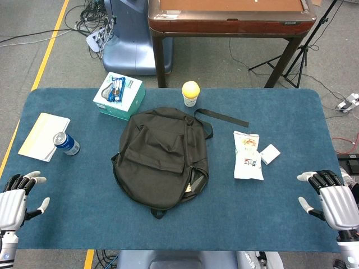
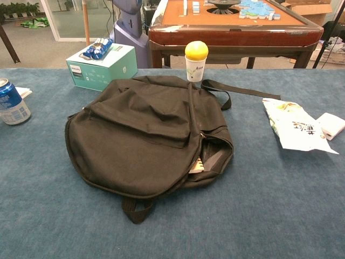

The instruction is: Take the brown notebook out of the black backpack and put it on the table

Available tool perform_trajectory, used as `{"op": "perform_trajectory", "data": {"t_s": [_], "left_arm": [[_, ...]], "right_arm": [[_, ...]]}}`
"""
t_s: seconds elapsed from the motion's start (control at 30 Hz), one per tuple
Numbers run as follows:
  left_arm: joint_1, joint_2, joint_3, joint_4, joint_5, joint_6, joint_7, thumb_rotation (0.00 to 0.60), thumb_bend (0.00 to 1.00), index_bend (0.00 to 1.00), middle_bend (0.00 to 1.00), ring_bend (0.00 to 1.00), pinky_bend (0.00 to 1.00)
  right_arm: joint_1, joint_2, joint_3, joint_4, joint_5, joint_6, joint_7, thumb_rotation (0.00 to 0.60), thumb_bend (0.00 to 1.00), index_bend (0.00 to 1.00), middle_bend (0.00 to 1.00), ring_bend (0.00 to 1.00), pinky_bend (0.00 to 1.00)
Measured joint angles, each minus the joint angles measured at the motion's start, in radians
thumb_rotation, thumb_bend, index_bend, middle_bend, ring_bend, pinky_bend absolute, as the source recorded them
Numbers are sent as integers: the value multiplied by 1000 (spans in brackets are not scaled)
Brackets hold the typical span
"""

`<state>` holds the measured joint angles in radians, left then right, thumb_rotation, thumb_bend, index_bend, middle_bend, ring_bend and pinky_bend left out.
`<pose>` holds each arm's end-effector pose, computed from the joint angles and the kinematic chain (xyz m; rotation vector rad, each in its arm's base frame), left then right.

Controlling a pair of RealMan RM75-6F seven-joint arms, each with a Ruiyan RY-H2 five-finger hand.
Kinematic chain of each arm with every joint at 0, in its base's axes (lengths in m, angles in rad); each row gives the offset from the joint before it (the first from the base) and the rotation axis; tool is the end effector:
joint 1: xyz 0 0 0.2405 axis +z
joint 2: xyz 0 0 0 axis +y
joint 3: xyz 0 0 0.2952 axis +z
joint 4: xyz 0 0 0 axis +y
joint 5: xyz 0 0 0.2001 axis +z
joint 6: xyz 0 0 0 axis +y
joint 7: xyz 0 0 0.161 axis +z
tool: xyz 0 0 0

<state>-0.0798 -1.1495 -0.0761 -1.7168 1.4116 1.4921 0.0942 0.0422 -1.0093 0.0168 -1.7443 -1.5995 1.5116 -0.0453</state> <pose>-0.3315 0.2014 0.1750 -1.2896 -0.9593 -0.9075 -0.3163 -0.1776 0.2042 1.4591 -0.8760 0.9074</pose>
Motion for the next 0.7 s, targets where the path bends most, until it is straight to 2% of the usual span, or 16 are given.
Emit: {"op": "perform_trajectory", "data": {"t_s": [0.4, 0.7], "left_arm": [[-37, -7, 4, 20, 41, -45, -25, 600, 250, 327, 232, 193, 85], [-163, -39, 1, 115, 130, -179, -137, 600, 250, 303, 217, 193, 84]], "right_arm": [[6, 27, 9, -25, 0, 2, -23, 600, 280, 356, 333, 243, 219], [7, 89, 45, -101, 42, 23, -67, 600, 280, 355, 332, 243, 219]]}}
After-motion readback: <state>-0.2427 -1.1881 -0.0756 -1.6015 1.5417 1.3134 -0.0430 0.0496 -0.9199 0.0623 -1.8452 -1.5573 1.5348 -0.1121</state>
